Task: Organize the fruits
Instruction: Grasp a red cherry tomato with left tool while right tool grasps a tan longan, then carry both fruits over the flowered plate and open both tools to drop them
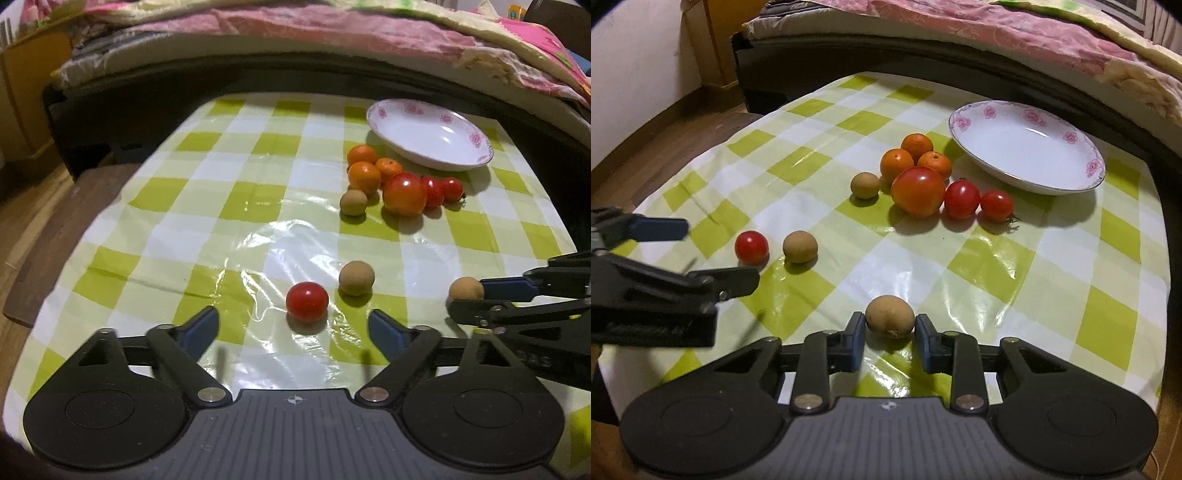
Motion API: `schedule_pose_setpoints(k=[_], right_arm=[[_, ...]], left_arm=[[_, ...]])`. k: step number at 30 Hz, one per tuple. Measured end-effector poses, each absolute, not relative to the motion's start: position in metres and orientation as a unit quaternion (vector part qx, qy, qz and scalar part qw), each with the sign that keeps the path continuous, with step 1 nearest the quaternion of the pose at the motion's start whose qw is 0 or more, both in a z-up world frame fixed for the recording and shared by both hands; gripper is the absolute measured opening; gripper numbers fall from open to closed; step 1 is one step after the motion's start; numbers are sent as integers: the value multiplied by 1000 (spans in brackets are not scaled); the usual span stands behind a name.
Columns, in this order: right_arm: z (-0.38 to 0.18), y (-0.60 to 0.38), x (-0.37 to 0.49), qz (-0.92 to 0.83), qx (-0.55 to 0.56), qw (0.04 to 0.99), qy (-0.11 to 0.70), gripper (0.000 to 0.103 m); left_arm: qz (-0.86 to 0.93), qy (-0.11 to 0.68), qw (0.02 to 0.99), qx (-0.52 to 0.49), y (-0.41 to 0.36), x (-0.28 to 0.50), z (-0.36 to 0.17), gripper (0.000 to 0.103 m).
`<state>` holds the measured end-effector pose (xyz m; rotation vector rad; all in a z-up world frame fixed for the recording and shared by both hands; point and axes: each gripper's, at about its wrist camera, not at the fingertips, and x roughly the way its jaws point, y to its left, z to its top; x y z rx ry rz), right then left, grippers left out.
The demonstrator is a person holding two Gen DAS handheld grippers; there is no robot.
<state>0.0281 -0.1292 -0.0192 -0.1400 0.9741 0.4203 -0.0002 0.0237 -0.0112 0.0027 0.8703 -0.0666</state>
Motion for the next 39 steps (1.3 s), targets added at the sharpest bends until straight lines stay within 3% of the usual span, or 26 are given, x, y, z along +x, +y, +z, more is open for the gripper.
schedule_pose_setpoints(k=[2, 5, 15, 17, 19, 28, 39], right_arm=[[-18, -131, 28, 203, -62, 860, 464, 36], [-16, -134, 27, 207, -50, 860, 463, 36], [-17, -139, 25, 205, -40, 859, 467, 36], [-17, -141, 26, 202, -39, 859, 468, 36], [-17, -141, 26, 202, -38, 859, 468, 36], [-11, -149, 22, 193, -34, 862, 467, 36], [22, -172, 42, 167, 1, 885, 435, 36]], left_arm=[[-35, 430, 902, -6, 26, 3, -14, 73], [-40, 441, 897, -13, 28, 8, -18, 63], [-28, 447, 894, 5, 27, 18, -23, 53], [-33, 447, 894, -5, 27, 21, -22, 40], [-41, 447, 894, -7, 26, 23, -22, 36], [-45, 451, 891, 3, 19, 24, -20, 34], [-101, 420, 902, -17, -10, 44, 17, 34]])
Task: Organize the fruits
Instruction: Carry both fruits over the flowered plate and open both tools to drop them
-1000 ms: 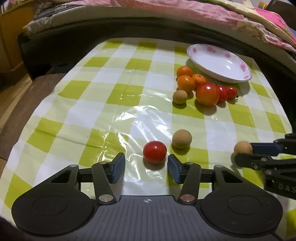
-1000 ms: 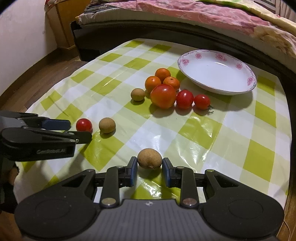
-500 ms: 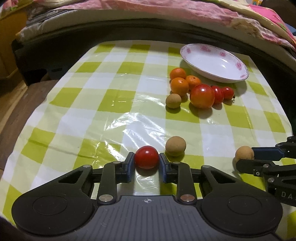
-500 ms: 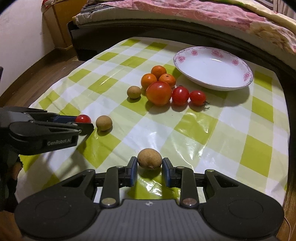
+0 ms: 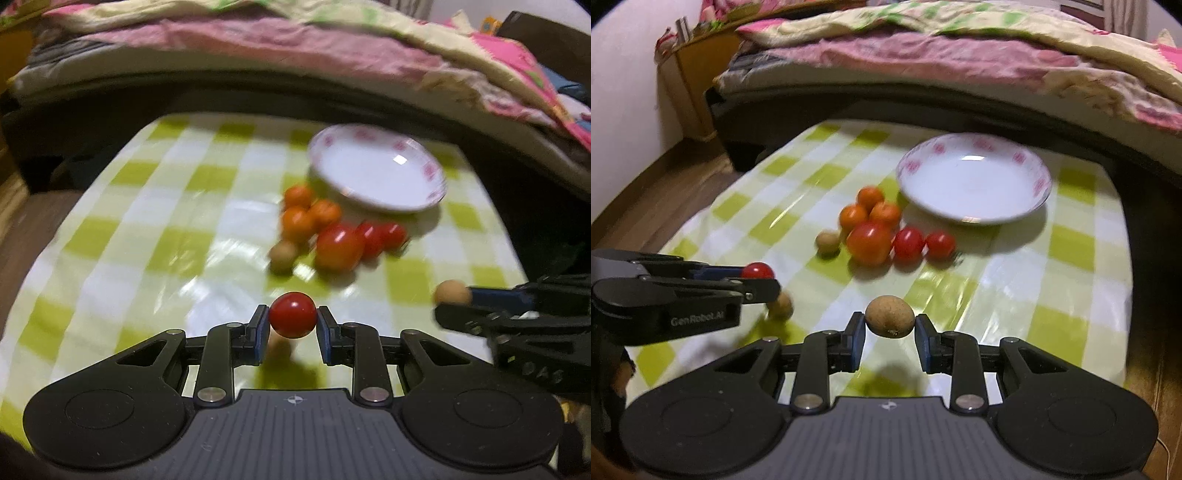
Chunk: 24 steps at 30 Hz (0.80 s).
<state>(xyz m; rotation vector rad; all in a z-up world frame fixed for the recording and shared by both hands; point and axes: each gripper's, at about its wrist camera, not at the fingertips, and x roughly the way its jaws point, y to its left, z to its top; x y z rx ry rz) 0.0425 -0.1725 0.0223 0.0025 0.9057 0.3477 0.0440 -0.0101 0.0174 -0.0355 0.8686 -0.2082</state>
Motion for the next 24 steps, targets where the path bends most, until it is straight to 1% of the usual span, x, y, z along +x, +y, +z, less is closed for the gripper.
schedule_pose_setpoints(k=[3, 6, 11, 15, 20, 24], right_arm=[[23, -180, 64, 158, 9, 885, 439, 36], [23, -187, 91, 145, 7, 887, 438, 36], [15, -202, 134, 125, 13, 890, 439, 36], [12, -208, 162, 122, 13, 892, 434, 36], [3, -210, 189, 124, 2, 890, 439, 36], [-6, -212, 200, 122, -3, 887, 444, 36]], left_arm=[[-125, 420, 898, -27, -26, 65, 23, 34], [-138, 418, 898, -8, -47, 90, 23, 34], [-149, 418, 896, -23, -62, 128, 24, 34], [-150, 420, 895, -6, -75, 156, 18, 35], [-146, 435, 888, -5, -80, 178, 5, 34], [-142, 425, 894, 14, -85, 184, 4, 33]])
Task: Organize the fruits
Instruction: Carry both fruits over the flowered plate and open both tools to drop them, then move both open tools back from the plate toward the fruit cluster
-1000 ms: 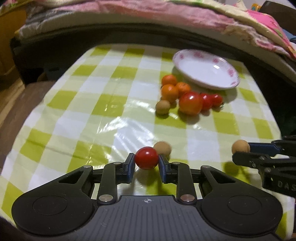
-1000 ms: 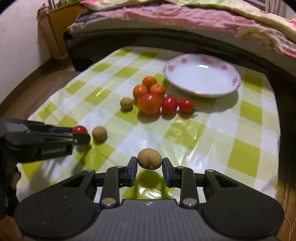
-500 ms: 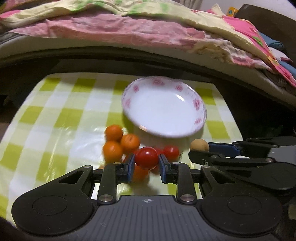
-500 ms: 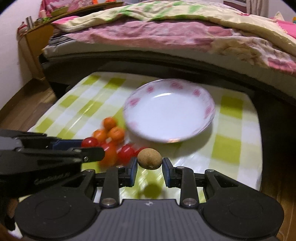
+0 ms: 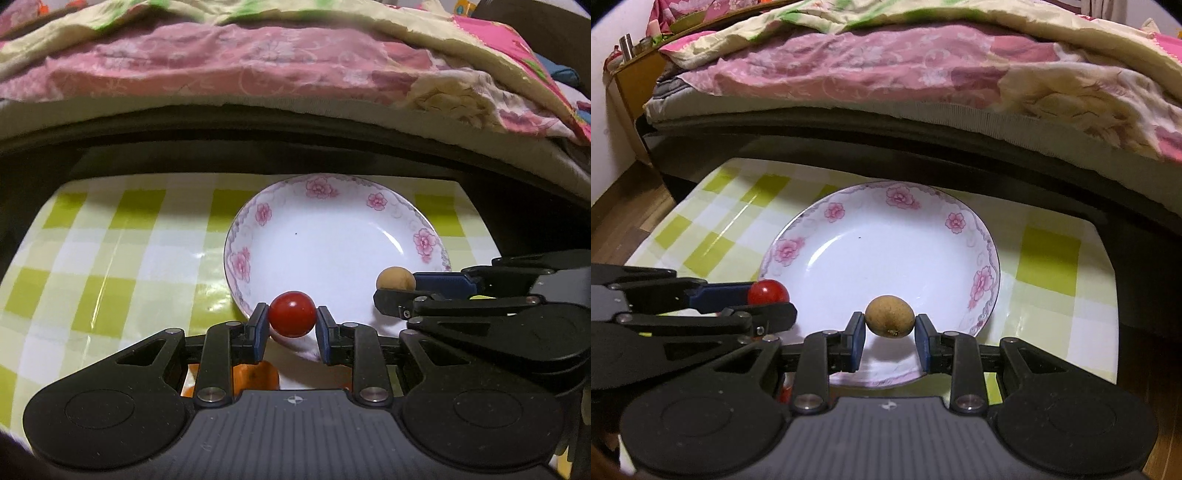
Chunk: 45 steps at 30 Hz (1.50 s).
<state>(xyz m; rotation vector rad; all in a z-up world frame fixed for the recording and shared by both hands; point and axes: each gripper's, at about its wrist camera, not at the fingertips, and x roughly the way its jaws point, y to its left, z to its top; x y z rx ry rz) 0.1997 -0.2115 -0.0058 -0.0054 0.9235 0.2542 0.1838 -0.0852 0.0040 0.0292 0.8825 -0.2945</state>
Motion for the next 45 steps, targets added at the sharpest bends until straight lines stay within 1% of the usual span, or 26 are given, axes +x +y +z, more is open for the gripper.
schedule_pose_setpoints(k=[10, 15, 18, 22, 27, 31, 35, 45], right_arm=[[-13, -217, 205, 116, 1, 885, 451, 37], [-13, -215, 206, 114, 1, 886, 450, 37], [-12, -214, 207, 114, 2, 886, 450, 37], [-9, -215, 206, 111, 4, 888, 445, 41], [-2, -218, 205, 110, 6, 894, 434, 44], [2, -218, 203, 107, 5, 898, 426, 45], [7, -217, 201, 107, 8, 901, 421, 45], [14, -212, 193, 109, 15, 902, 418, 45]], left_arm=[[-143, 427, 893, 14, -90, 188, 3, 34], [-138, 423, 895, 22, -90, 187, 4, 37], [-134, 423, 896, 21, -89, 188, 5, 41], [-130, 423, 897, 12, -82, 189, 8, 49], [-129, 418, 899, 6, -79, 188, 14, 52], [-125, 416, 901, 6, -78, 187, 17, 57], [-121, 416, 901, 3, -77, 187, 19, 59], [-115, 419, 901, -3, -71, 180, 23, 59]])
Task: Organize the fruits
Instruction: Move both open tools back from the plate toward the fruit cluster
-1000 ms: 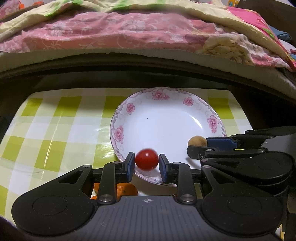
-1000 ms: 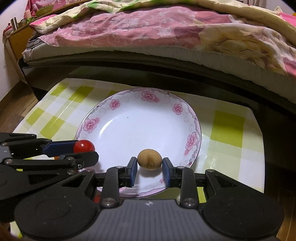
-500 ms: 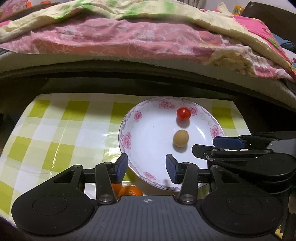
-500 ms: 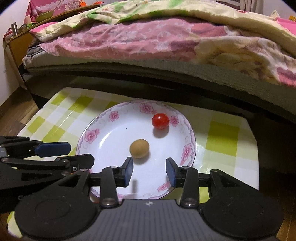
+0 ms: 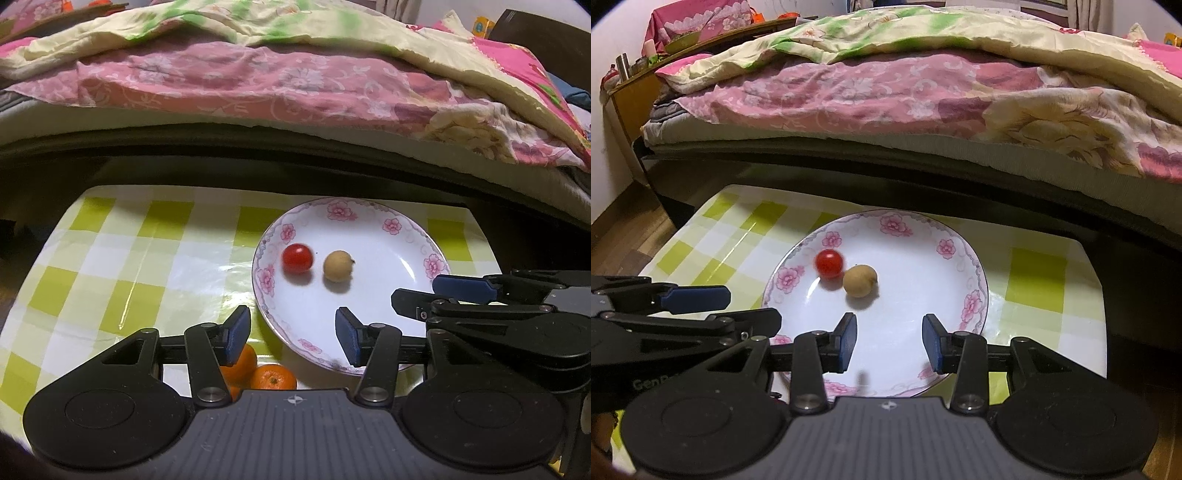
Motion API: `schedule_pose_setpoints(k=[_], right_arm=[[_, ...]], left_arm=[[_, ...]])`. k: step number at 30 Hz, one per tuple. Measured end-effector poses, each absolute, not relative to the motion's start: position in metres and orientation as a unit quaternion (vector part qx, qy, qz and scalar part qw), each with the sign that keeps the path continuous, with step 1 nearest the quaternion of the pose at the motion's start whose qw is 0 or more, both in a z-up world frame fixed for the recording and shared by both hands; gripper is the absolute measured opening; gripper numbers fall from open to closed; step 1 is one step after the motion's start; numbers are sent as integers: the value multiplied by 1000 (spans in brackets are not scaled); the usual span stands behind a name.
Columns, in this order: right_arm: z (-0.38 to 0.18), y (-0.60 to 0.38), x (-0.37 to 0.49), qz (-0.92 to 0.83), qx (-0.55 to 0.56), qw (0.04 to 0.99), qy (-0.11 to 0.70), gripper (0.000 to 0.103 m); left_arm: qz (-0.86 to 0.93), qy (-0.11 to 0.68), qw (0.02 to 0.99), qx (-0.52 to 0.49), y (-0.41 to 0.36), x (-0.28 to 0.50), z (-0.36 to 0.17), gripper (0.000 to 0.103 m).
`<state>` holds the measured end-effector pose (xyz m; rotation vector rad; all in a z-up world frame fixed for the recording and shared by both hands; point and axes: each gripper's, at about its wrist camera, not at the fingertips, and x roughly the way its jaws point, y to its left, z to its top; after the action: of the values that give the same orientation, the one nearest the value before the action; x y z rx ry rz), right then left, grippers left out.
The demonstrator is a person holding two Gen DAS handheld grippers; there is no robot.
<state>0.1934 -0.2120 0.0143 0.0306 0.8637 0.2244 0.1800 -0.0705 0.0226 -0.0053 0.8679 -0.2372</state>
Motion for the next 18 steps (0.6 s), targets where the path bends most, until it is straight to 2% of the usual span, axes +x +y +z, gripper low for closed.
schedule_pose_setpoints(k=[18], right_arm=[[18, -205, 173, 111, 15, 900, 421, 45]], left_arm=[[-110, 425, 898, 10, -67, 158, 27, 58]])
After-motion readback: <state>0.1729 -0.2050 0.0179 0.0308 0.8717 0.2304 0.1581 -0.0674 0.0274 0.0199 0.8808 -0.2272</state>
